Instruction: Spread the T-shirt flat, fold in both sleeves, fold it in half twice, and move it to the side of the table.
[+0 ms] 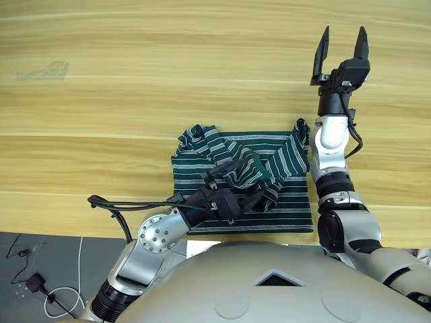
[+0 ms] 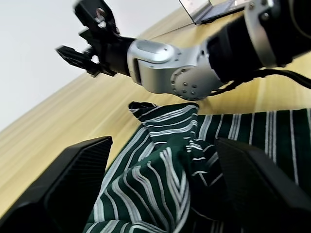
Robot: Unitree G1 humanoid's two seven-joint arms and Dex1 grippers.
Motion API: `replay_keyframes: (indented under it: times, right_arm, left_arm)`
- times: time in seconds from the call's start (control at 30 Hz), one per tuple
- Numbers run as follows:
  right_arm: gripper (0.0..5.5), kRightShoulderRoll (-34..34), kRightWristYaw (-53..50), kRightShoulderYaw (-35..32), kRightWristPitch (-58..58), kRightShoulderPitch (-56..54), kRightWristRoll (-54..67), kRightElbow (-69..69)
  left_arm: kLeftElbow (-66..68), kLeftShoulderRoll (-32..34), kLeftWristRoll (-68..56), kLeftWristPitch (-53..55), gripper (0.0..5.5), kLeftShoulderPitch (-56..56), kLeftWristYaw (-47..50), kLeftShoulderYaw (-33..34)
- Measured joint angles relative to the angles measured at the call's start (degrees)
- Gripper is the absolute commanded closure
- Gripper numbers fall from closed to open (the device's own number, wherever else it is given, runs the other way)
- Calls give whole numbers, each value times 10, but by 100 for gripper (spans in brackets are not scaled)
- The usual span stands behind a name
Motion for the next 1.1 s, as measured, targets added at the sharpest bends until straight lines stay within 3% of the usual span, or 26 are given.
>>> replay_keyframes:
  times: [0.27, 0.5, 1.1]
  right_arm:
    - [221, 3, -1, 6, 3, 0, -8, -4]
    - [221, 3, -1, 7, 6, 0, -8, -4]
    - [217, 3, -7, 7, 6, -1, -9, 2]
  left_arm:
    - [61, -1, 105, -4, 155, -22, 42, -18]
    - [72, -2, 117, -6, 155, -25, 53, -17]
    - [114, -8, 104, -19, 427, -42, 57, 1]
